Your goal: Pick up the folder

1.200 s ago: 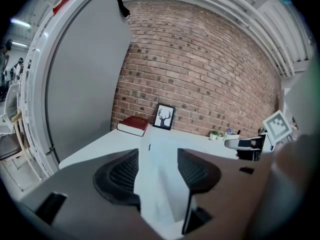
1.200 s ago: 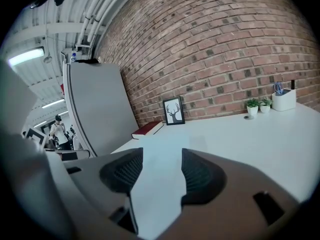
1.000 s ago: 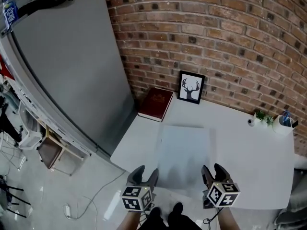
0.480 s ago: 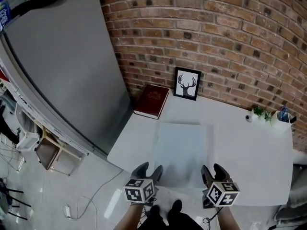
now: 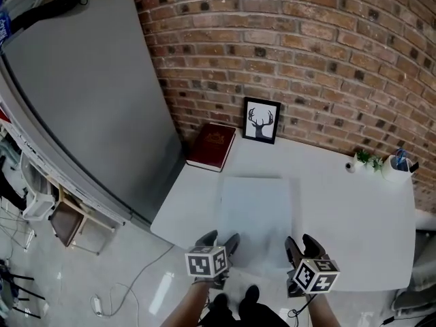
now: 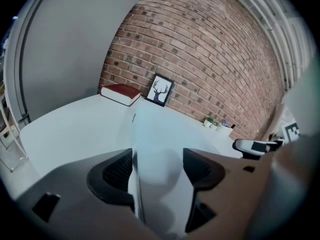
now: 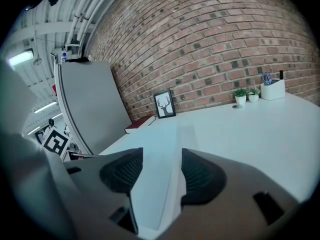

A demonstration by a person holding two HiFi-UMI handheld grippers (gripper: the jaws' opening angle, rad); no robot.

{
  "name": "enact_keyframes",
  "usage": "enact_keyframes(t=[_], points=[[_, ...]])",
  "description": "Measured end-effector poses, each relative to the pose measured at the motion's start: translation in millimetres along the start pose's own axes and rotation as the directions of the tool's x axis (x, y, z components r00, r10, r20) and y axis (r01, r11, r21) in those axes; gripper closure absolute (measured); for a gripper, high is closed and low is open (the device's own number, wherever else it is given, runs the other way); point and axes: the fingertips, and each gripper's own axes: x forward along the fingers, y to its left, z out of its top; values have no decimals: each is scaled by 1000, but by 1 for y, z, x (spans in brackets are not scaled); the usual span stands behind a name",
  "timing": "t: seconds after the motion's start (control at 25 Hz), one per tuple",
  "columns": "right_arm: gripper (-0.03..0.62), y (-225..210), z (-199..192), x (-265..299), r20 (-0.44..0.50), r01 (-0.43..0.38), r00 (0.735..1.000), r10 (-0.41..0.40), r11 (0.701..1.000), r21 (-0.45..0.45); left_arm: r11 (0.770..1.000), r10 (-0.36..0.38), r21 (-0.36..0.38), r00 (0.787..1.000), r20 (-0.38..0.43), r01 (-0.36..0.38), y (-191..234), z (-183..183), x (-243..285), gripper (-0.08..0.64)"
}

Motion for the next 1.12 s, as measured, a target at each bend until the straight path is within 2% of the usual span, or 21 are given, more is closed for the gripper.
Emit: enact_keyframes(t=[0.36, 0.84, 0.96, 1.12], points=[[364, -1, 0, 7, -12, -6, 1000, 6, 1000, -5, 1000, 11, -3, 1000, -19, -12, 3, -4, 7, 265], [342, 4, 26, 61, -64, -41, 997, 34, 993, -111, 1000, 20, 6, 999, -26, -20, 3, -3, 6, 265], [321, -2, 24, 75, -96, -36, 995, 26, 994, -102, 1000, 13, 8, 1000, -26, -13, 2, -4, 6, 265], [307, -5, 17, 94, -150, -53, 988, 46, 998, -41, 1000, 19, 5, 1000, -24, -19, 9, -6, 3, 265]])
